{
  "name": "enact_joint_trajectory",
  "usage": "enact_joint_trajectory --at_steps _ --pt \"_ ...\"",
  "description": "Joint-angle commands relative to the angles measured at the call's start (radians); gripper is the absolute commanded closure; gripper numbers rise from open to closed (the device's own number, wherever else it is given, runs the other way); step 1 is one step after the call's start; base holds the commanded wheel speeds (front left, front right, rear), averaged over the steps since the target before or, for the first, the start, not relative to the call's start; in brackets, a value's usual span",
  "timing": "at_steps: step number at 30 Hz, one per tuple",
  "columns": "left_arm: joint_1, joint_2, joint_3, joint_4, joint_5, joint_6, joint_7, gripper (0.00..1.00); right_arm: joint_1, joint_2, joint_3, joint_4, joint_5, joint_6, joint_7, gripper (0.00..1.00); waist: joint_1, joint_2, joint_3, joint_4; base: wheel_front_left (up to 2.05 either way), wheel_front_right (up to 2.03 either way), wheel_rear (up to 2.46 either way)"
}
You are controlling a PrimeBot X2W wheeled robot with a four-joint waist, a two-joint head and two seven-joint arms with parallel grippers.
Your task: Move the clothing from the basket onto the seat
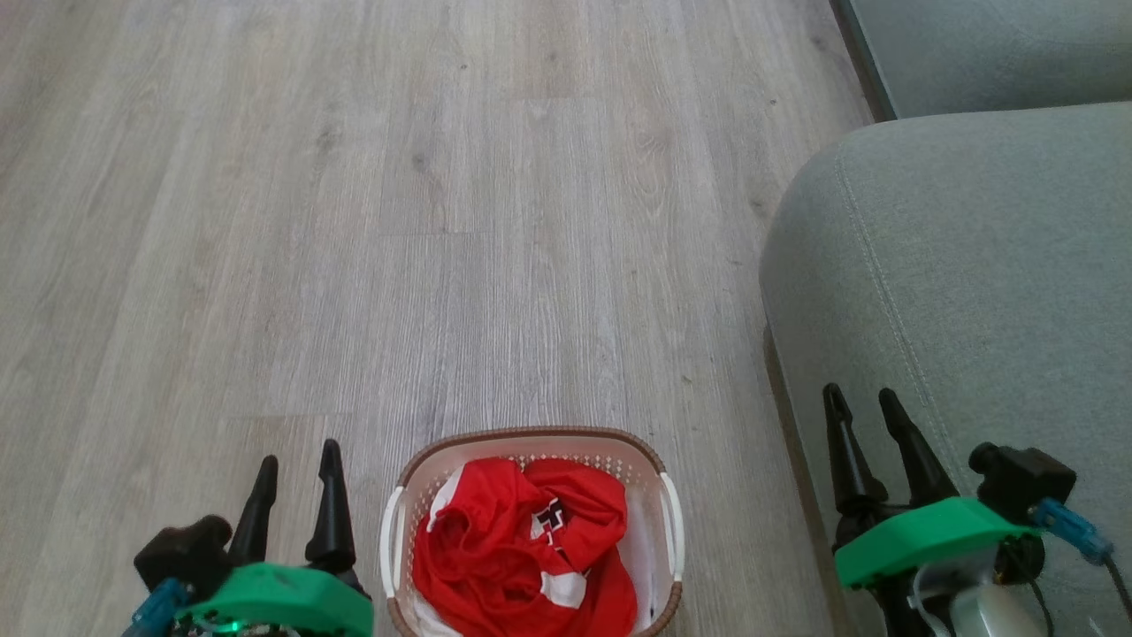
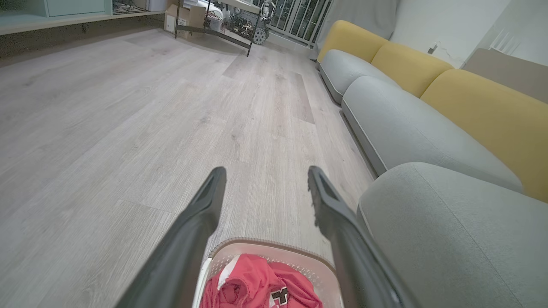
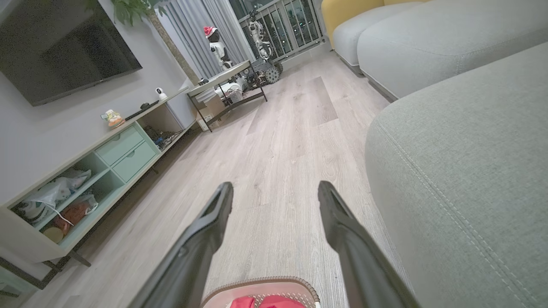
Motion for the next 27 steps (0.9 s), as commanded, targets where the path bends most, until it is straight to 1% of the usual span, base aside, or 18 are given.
enact_joint_trajectory --at_steps 1,12,16,27 --pt "-0.015 0.007 0.022 -0.043 0.034 0.007 -0.014 0.00 -0.027 -0.010 0.023 -0.043 -0.034 0.000 -0.017 0.00 0.0000 -0.0001 -0.001 0.000 0.00 0.00 0.00" --pt "0.011 0.003 0.019 -0.050 0.160 0.014 -0.049 0.00 -0.019 -0.010 0.040 -0.049 -0.177 0.000 -0.052 0.00 0.0000 -0.0001 -0.009 0.002 0.00 0.00 0.00" --pt "0.020 0.002 0.028 -0.055 0.165 0.017 -0.061 0.00 -0.015 -0.010 0.045 -0.045 -0.225 0.000 -0.064 0.00 0.0000 -0.0001 -0.011 0.004 0.00 0.00 0.00" --pt "0.042 0.002 0.008 -0.061 0.272 0.032 -0.093 0.00 -0.013 -0.011 0.067 -0.026 -0.356 0.000 -0.097 0.00 0.0000 -0.0001 -0.016 0.004 0.00 0.00 0.00"
